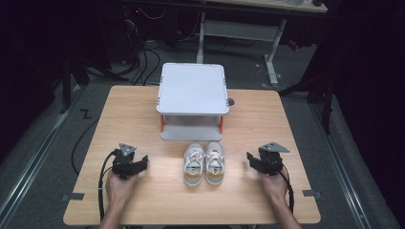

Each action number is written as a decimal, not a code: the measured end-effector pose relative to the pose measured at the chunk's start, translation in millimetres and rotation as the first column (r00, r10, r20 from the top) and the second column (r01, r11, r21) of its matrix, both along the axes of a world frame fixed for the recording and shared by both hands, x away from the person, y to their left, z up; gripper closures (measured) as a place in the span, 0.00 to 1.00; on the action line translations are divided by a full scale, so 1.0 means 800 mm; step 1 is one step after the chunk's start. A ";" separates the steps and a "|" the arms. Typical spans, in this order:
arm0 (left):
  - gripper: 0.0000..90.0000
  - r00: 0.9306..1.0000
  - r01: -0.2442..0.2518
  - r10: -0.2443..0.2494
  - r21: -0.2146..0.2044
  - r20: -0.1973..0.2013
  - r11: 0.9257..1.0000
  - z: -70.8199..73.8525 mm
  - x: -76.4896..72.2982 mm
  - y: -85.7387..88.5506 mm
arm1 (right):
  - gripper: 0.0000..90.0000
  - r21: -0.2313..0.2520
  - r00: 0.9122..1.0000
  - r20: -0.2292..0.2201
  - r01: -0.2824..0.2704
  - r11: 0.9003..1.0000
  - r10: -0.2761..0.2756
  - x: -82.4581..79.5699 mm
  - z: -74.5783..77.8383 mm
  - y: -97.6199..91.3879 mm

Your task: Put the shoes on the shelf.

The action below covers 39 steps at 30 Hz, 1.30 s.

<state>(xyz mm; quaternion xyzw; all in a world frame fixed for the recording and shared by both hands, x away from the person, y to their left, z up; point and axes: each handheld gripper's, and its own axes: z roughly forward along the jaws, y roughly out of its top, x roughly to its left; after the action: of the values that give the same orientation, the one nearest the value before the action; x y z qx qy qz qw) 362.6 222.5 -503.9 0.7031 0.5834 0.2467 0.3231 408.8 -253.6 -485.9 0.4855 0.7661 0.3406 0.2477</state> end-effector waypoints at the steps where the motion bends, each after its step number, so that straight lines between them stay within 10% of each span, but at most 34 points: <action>1: 0.44 1.000 0.003 -0.003 -0.008 0.007 1.000 0.001 -0.002 -0.001 | 0.49 -0.010 1.000 -0.007 0.005 1.000 -0.005 0.002 -0.001 -0.001; 11: 0.43 0.995 0.080 -0.078 -0.038 0.067 0.996 0.036 -0.022 -0.034 | 0.44 -0.046 0.998 -0.046 0.040 0.998 -0.042 0.014 -0.015 -0.015; 14: 0.42 0.990 0.130 -0.126 -0.045 0.068 0.991 0.048 -0.029 -0.051 | 0.43 0.023 0.997 -0.055 0.061 0.998 -0.060 0.016 -0.019 -0.025; 23: 0.47 0.952 0.301 -0.294 -0.098 0.083 0.948 0.085 -0.051 -0.109 | 0.41 0.011 0.996 -0.056 0.065 0.998 -0.064 0.014 -0.019 -0.024; 29: 0.51 0.928 0.372 -0.370 -0.105 0.038 0.922 0.097 -0.055 -0.151 | 0.41 0.010 0.997 -0.054 0.054 0.998 -0.054 0.013 -0.019 -0.024; 39: 0.55 0.915 0.375 -0.392 -0.157 -0.097 0.913 0.094 -0.037 -0.199 | 0.42 0.009 0.997 -0.054 0.057 0.998 -0.056 0.011 -0.019 -0.025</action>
<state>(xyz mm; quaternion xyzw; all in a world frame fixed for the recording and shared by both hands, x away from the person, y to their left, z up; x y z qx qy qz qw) 332.6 63.2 -428.8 0.7948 0.4684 0.0931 0.3745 417.4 -273.4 -501.3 0.5172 0.7567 0.3244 0.2338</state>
